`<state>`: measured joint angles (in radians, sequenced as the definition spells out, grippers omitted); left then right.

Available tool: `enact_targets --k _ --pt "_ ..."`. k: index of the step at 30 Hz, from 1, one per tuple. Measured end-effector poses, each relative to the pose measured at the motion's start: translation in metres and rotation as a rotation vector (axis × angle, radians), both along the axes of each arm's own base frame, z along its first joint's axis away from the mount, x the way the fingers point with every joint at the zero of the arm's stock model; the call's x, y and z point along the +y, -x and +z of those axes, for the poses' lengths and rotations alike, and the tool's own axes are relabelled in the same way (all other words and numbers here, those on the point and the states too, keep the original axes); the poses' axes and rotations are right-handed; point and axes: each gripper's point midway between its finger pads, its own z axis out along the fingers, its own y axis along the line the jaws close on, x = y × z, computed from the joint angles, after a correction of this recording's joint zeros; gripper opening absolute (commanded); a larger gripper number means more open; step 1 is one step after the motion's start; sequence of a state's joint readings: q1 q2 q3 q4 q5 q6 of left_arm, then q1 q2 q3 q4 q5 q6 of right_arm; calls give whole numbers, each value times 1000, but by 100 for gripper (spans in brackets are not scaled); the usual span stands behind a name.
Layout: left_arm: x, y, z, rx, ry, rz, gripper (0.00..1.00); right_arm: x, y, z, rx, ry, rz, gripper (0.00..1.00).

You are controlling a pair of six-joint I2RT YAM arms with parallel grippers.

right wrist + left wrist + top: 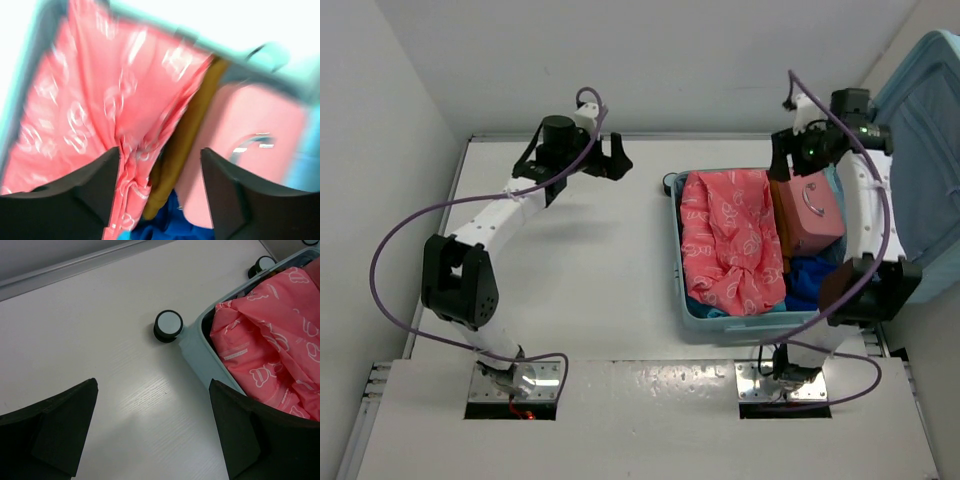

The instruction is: Pack the luggage

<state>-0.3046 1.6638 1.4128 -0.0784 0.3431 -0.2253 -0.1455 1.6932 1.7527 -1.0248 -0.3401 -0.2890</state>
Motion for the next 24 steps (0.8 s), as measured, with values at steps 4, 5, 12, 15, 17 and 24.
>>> enact_targets --k 4,5,12,15,17,24 --pt "-8 -2 -15 20 -33 14 99 -15 -10 96 -298 53 -96 73" --pt "-8 -3 -18 24 -40 22 99 -21 -9 116 -371 86 -126 73" --pt "-12 -3 -20 20 -72 50 99 -82 20 228 -744 382 -358 73" --pt "-16 -2 -19 12 -81 44 99 -115 30 251 -798 559 -443 73" --pt "-18 -1 -19 11 -86 42 99 -136 35 256 -795 679 -475 73" --pt "-20 1 -21 13 -99 35 99 -214 51 259 -679 988 -570 73"
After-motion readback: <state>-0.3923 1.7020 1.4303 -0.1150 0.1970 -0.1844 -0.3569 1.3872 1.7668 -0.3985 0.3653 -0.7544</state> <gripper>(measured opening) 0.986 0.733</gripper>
